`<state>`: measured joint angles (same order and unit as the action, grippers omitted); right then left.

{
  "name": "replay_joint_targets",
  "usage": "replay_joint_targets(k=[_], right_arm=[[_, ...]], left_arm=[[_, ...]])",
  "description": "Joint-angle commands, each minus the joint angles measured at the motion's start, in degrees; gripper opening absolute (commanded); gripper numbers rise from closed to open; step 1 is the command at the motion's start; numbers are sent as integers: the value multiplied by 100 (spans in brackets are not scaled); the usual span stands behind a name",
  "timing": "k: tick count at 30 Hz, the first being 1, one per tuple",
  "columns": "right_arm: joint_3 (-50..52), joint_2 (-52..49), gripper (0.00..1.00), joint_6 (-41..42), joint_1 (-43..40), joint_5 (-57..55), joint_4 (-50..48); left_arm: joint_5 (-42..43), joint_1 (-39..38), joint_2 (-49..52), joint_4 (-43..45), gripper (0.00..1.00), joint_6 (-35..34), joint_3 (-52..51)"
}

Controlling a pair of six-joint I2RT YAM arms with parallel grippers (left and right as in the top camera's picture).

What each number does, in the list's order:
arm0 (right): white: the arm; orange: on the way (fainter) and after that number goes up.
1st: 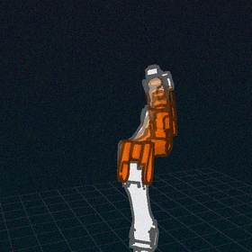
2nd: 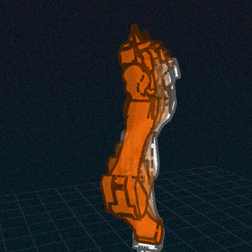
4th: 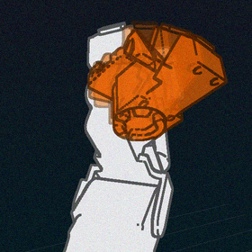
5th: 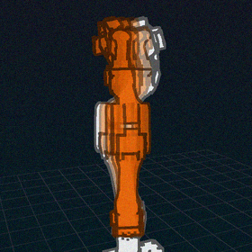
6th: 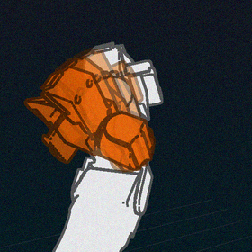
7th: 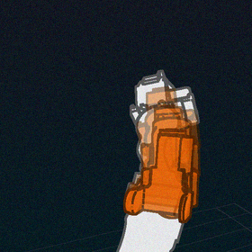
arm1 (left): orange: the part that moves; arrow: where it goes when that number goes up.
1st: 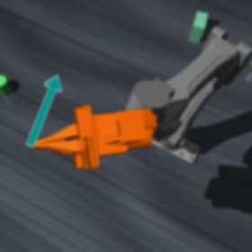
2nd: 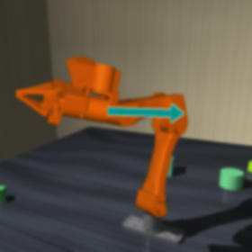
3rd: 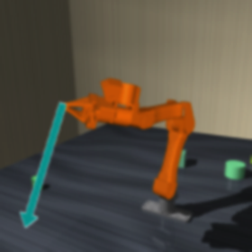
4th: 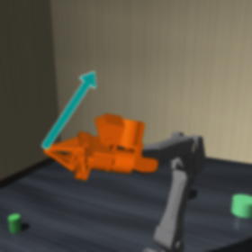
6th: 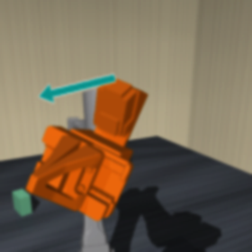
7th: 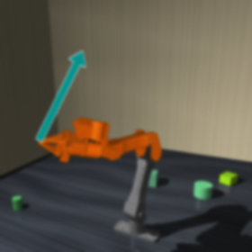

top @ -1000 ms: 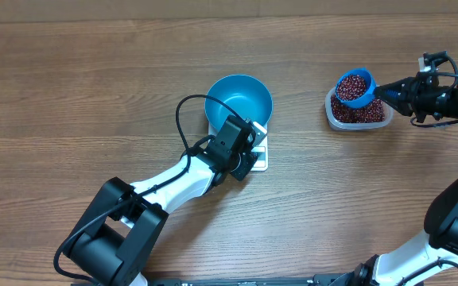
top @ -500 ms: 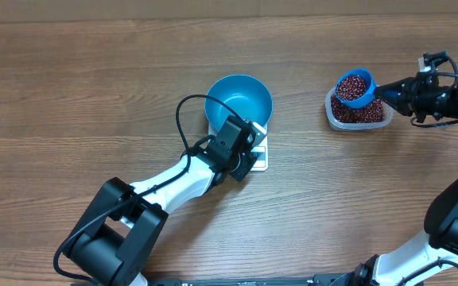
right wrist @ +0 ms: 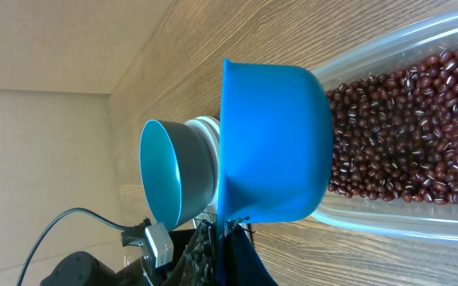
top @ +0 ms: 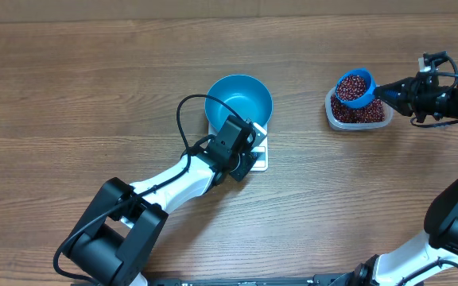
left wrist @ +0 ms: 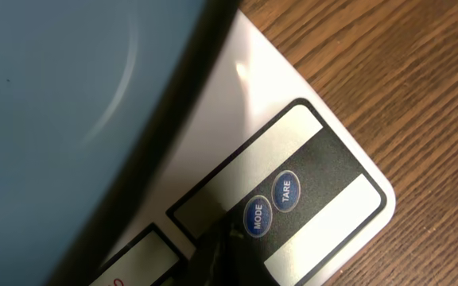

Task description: Scoop item into bowl and weigh 150g on scale

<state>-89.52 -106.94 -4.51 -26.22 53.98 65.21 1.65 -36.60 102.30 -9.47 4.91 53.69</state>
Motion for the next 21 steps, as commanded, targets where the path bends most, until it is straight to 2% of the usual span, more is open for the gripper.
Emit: replay_joint_targets(k=[1, 21], right_arm=[[20, 42, 4, -50, -11, 133, -17], [20, 42, 4, -50, -11, 133, -17]], left_arm=[[-120, 46, 129, -153, 4, 157, 11], [-72, 31, 219, -76, 4, 177, 0]])
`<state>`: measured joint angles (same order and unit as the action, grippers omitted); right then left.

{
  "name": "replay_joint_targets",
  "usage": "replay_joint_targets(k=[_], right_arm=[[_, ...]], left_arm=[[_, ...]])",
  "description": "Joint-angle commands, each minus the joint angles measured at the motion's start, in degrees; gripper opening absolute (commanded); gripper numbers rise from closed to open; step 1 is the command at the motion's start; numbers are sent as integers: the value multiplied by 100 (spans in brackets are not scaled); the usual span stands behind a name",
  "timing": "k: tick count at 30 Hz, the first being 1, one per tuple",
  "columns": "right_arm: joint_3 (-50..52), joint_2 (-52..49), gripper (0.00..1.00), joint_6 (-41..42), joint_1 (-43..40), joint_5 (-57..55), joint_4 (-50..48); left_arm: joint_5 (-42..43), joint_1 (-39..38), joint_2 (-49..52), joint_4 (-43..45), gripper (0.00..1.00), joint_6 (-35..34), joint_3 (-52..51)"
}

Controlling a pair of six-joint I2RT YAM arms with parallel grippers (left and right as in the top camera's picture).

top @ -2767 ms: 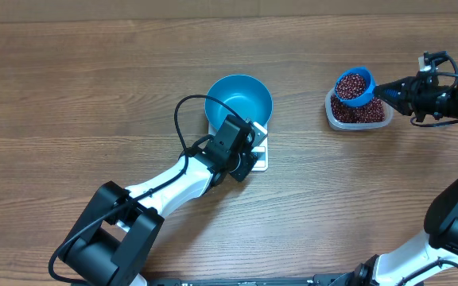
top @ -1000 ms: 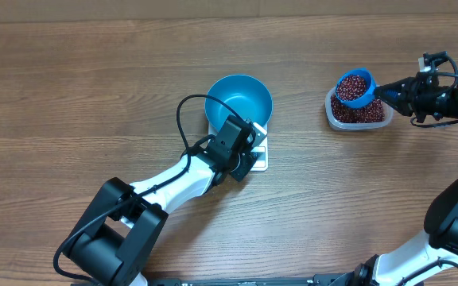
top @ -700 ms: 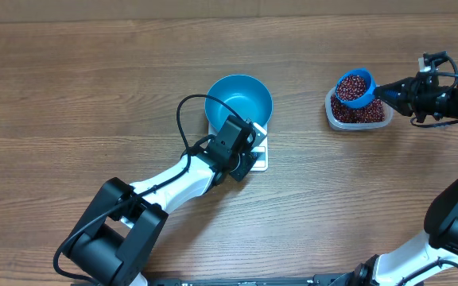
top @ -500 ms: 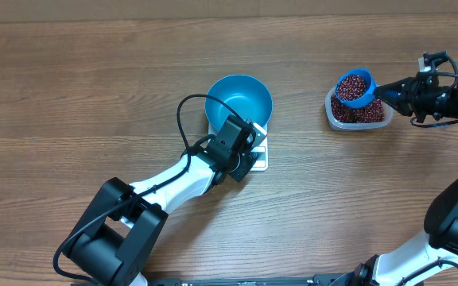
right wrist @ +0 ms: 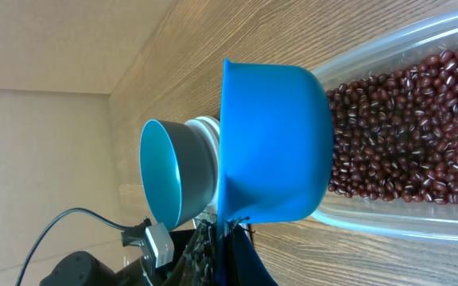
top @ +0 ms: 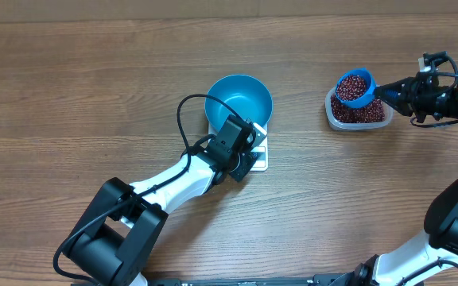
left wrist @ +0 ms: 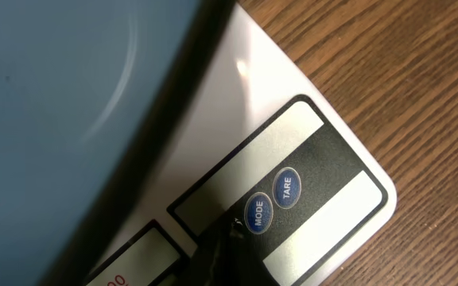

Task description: Scoop item into bowl and weigh 150g on scale

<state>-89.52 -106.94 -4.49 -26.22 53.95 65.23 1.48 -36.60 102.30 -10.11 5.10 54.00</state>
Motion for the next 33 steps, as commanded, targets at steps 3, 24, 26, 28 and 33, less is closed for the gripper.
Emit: replay_joint_targets(k=[3, 24, 26, 28, 33], right_arm=[[20, 42, 4, -52, -11, 136, -20], [20, 42, 4, -52, -11, 133, -22], [20, 42, 4, -52, -11, 133, -28], [20, 42, 4, -52, -11, 133, -48], [20, 42, 4, -52, -11, 133, -68]], left_arm=[[-52, 24, 219, -9, 4, 157, -31], [11, 17, 133, -63, 4, 151, 125], [4, 2, -39, -63, 4, 155, 151], [7, -7, -269, -81, 4, 153, 155], [7, -48, -831, -372, 4, 160, 157]])
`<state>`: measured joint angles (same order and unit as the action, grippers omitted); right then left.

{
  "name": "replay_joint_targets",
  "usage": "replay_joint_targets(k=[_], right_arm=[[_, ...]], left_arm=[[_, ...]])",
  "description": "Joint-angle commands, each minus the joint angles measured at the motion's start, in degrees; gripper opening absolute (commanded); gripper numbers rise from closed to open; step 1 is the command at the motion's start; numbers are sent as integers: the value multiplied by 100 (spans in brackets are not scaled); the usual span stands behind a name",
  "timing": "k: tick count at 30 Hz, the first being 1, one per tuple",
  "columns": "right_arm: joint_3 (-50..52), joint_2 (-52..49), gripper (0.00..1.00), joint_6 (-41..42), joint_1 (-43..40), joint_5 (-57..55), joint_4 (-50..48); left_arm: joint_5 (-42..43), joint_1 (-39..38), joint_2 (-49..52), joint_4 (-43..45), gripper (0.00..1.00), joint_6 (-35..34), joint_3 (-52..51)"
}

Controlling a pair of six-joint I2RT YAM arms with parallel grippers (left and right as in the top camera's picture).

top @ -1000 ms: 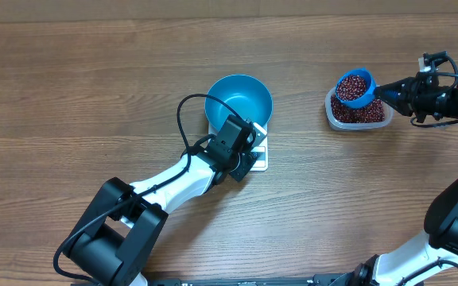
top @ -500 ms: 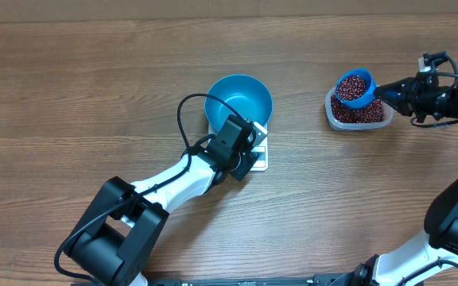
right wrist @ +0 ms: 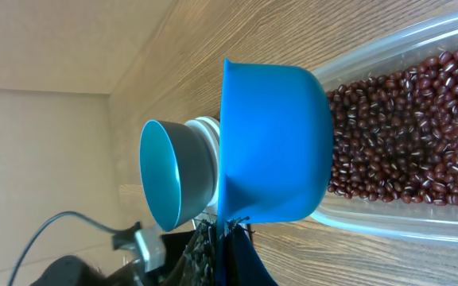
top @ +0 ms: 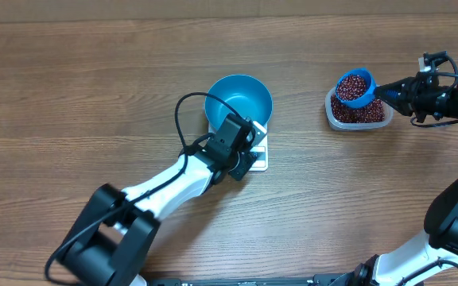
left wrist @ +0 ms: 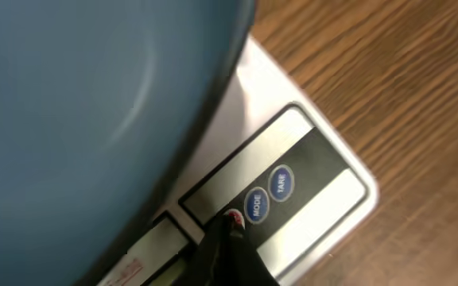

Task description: Scoop item into bowl and weigh 150g on scale

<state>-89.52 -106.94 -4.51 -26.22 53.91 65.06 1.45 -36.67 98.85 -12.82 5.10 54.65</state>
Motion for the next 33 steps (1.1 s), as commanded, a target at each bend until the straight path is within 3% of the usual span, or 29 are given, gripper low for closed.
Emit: replay_joint_targets(k=[1, 16, 33], right_arm=[[20, 42, 4, -50, -11, 138, -50], [20, 42, 4, -48, -11, 138, -72], [20, 42, 4, -48, -11, 136, -136]], left_arm=[[9, -50, -568, -170, 4, 162, 92], [199, -48, -702, -426, 4, 396, 90], [308, -52, 181, 4, 4, 376, 90]])
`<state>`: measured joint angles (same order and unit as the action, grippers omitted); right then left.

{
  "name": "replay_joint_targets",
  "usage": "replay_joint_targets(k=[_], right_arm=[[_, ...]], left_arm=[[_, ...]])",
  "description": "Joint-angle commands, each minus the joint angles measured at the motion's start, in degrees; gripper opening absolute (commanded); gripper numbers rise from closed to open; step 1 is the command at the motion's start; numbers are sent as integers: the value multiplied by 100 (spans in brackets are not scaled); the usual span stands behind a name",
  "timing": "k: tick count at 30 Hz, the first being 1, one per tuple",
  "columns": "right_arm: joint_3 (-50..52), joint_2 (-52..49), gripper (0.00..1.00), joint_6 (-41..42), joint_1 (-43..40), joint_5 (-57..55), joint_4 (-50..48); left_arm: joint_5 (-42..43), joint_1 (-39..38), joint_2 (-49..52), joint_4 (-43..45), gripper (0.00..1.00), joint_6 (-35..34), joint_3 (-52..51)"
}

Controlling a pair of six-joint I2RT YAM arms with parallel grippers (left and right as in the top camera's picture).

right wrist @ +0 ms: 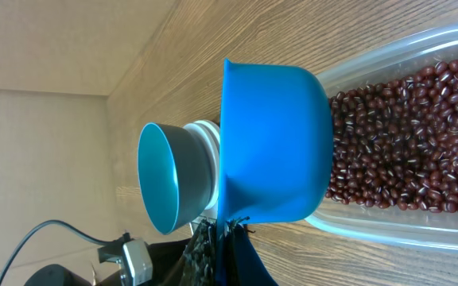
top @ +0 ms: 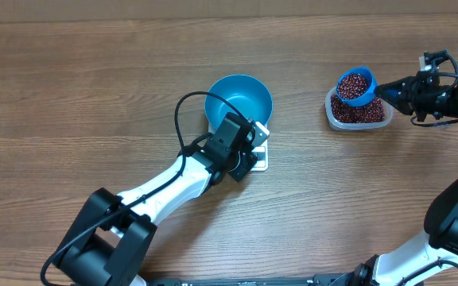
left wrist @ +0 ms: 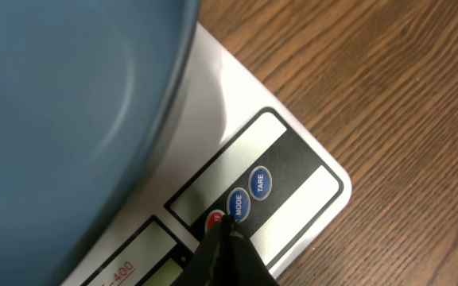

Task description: Scoop item into bowl and weigh 150g on scale

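A blue bowl [top: 238, 98] stands on the white scale [top: 260, 156] mid-table. My left gripper [left wrist: 223, 225] is shut and empty, its tip over the scale's panel beside the red button [left wrist: 212, 220], with MODE [left wrist: 238, 204] and TARE [left wrist: 260, 182] just past it. My right gripper [right wrist: 227, 225] is shut on the handle of a blue scoop [top: 355, 87] full of red beans, held above the clear bean container [top: 359, 114]. In the right wrist view the scoop [right wrist: 273, 143] hides part of the beans [right wrist: 396, 151].
The wooden table [top: 94, 87] runs out on all sides of the scale and container. A black cable [top: 183, 119] loops off the left arm next to the bowl. The right arm [top: 440, 95] comes in from the right edge.
My left gripper has drawn back a little from the scale panel; more of the panel and the whole red button area show now. The right gripper and scoop have not moved.
At first my shut left gripper tip lay on the scale panel by the MODE button, and it stayed there. It then sat near the red button, and now it is a bit farther off the panel. All along the right gripper held the bean-filled scoop over the container.
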<state>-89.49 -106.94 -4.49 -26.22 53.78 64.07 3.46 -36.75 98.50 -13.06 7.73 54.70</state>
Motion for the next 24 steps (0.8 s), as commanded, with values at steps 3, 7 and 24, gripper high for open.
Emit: replay_joint_targets(k=[3, 7, 24], right_arm=[[17, 42, 4, -50, -11, 149, -37], [17, 42, 4, -50, -11, 149, -37], [17, 42, 4, -48, -11, 149, -31]], left_arm=[[103, -46, 433, 55, 4, 83, 87], [83, -39, 433, 94, 4, 83, 87], [-284, -39, 437, 229, 4, 35, 85]])
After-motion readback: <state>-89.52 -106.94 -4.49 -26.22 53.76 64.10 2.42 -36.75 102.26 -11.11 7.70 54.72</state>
